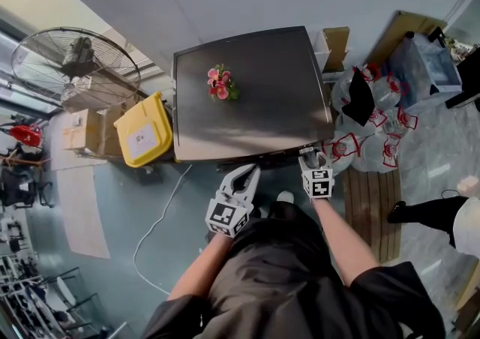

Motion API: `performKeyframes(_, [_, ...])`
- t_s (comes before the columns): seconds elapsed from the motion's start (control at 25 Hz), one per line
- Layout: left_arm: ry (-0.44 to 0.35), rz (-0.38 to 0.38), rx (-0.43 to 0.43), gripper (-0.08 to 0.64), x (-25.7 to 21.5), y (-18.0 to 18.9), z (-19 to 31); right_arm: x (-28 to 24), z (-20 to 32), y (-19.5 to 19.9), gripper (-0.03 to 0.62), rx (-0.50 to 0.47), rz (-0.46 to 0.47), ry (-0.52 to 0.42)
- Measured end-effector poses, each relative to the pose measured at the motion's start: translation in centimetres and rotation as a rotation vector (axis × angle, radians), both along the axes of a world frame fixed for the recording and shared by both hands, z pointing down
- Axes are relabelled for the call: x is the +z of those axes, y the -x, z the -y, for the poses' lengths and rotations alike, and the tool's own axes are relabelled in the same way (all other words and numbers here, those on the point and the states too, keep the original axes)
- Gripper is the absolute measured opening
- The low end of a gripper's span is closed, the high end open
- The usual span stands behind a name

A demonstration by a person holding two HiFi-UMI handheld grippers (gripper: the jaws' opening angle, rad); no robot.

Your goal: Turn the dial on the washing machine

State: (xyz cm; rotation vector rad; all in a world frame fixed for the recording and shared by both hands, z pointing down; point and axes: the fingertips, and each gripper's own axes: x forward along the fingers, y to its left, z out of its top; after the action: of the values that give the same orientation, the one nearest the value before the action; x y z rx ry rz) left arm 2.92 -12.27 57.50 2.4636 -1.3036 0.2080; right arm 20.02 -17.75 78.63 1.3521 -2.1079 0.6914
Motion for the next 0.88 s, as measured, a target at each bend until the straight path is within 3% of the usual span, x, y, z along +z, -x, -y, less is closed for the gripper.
performKeyframes(0.16, [-0.005, 0.006, 0.001, 0.021, 0.09, 0.12, 0.20, -0.05, 0.15, -0.10, 0.224, 0.018, 0.041, 0.007])
performKeyframes(0.76, [0.015, 0.014, -0.001, 0.021, 0.74, 0.18, 0.53, 0.33, -0.03, -0.99, 0.224, 0.180, 0.452, 0.112])
performKeyframes(0.88, [0.009, 0.014, 0.009, 0.021, 0.60, -0.13, 0.60, 0.19, -0.02, -0.88, 0.224, 0.181, 0.463, 0.105])
